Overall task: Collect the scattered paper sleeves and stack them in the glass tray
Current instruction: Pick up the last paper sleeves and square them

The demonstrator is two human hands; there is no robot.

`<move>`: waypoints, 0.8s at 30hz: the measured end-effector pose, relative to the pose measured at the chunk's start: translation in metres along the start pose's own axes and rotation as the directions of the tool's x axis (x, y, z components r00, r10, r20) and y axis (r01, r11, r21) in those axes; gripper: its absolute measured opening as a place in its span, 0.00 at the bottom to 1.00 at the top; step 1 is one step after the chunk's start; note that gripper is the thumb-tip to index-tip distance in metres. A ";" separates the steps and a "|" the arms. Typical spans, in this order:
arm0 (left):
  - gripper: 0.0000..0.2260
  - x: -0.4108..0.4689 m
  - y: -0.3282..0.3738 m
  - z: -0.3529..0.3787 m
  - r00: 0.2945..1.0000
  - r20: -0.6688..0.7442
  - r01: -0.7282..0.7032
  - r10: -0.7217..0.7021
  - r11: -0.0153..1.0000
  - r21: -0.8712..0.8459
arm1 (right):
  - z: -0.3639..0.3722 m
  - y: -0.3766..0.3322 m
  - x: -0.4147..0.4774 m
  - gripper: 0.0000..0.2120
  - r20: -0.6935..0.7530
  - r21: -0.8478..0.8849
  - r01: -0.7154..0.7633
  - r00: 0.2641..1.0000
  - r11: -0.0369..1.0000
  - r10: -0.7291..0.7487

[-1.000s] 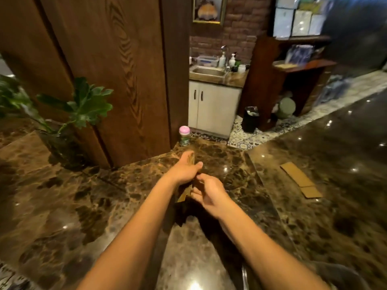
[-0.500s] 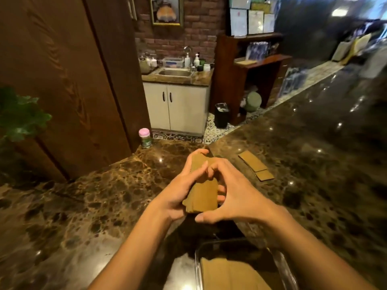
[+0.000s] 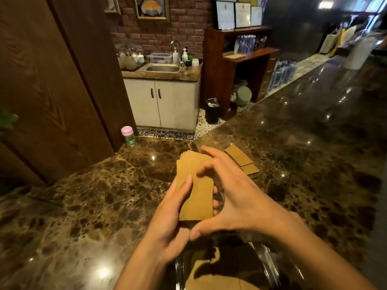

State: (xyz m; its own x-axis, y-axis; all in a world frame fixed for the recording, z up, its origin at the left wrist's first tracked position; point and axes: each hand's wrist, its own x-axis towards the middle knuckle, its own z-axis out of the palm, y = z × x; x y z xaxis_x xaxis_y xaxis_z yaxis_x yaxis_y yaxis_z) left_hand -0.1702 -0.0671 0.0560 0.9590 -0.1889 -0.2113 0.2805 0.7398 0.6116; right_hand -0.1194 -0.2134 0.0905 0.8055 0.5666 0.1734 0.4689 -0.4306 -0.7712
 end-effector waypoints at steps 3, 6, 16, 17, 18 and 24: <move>0.16 -0.004 -0.005 0.005 0.991 -0.065 -0.117 0.120 0.992 0.037 | 0.004 0.011 -0.021 0.45 -0.138 0.210 -0.100 0.982 0.973 0.131; 0.20 -0.007 -0.010 0.004 0.969 -0.164 -0.162 0.182 0.979 0.127 | 0.015 0.018 -0.026 0.26 -0.194 0.546 -0.068 0.959 0.835 0.205; 0.16 -0.014 -0.016 0.005 0.970 -0.174 -0.145 0.170 0.978 0.150 | 0.012 0.029 -0.035 0.11 -0.285 0.623 -0.083 0.902 0.778 0.324; 0.16 -0.014 -0.016 0.007 0.968 -0.176 -0.149 0.177 0.976 0.161 | 0.011 0.029 -0.035 0.12 -0.277 0.621 -0.081 0.908 0.779 0.315; 0.15 -0.015 -0.016 0.008 0.969 -0.174 -0.147 0.177 0.974 0.173 | 0.009 0.027 -0.034 0.15 -0.277 0.622 -0.079 0.908 0.779 0.313; 0.18 -0.015 -0.011 0.010 0.983 -0.136 -0.102 0.123 0.983 0.151 | -0.006 0.024 -0.026 0.33 -0.423 0.651 0.012 0.836 0.759 0.350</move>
State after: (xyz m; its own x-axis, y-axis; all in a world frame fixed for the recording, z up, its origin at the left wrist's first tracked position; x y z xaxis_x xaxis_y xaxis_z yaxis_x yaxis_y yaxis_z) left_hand -0.1870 -0.0789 0.0602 0.9717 -0.0069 -0.2363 0.1840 0.6493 0.7379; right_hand -0.1270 -0.2430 0.0709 0.9906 0.0253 0.1343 0.1297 0.1371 -0.9820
